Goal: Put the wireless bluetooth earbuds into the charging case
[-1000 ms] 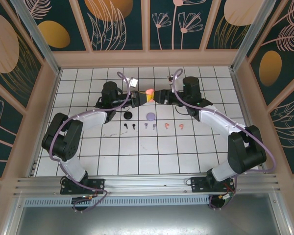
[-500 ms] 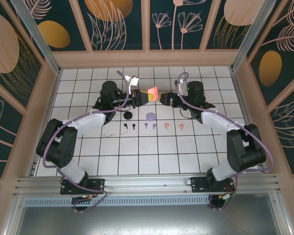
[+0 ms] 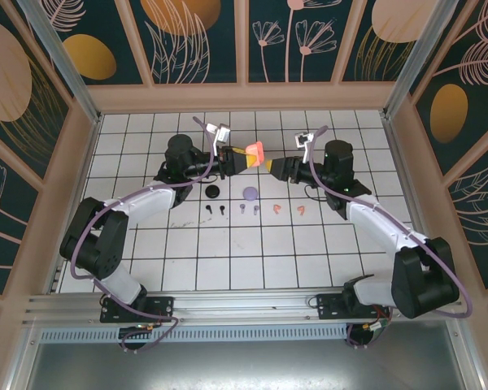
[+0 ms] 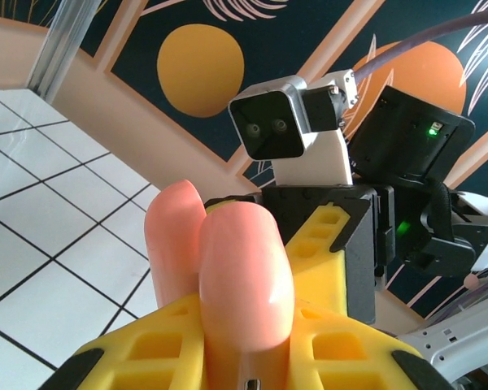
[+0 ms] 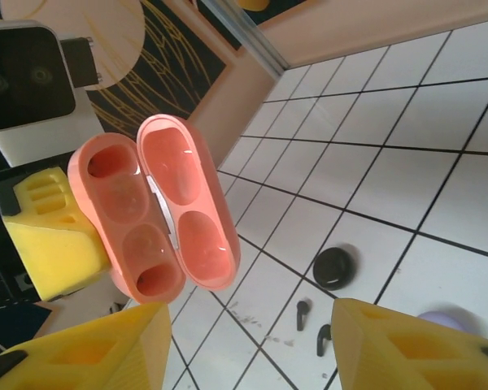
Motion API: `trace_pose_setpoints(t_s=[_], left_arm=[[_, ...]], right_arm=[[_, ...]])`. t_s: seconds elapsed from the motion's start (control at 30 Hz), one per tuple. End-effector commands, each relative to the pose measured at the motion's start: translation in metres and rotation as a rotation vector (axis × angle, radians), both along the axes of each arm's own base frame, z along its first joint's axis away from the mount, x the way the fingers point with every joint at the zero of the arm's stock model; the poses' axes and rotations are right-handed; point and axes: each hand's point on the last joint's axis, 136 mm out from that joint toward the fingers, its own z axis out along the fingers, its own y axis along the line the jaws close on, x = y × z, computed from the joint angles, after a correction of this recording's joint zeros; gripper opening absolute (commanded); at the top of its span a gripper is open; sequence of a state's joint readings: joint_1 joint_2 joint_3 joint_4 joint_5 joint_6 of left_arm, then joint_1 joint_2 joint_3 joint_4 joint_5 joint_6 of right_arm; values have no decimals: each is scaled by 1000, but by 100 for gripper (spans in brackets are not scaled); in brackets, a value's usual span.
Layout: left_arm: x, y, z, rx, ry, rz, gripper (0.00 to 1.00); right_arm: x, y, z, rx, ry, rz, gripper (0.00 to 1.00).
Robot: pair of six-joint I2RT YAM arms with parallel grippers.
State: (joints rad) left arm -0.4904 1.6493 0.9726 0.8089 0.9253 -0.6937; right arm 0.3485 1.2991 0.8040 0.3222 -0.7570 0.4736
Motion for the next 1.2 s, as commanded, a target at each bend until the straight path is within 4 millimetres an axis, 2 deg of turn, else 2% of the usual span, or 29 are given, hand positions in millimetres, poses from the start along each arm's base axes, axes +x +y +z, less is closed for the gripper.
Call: trace_pose_setpoints(t_s=[0.0,0.27,0.47,0.8,1.17], left_arm=[[-6,-5,12,-32,-42,-36,0],[-9,-9,13,-38,-47,-41,0],[-8,-10,15,-49,-52,-40,0],[-7,-11,20,-82,-56,-38,0],[-6,-13,20,-103,-50,-35,0]], right_arm=[[-1,7,16,65,-37,46,54],[3,10,18,95,-31,49,47],[-1,13,21,122,-26,84,40],[-3,17,16,138,-2,105,36],[3,19,23,158,-8,101,11]])
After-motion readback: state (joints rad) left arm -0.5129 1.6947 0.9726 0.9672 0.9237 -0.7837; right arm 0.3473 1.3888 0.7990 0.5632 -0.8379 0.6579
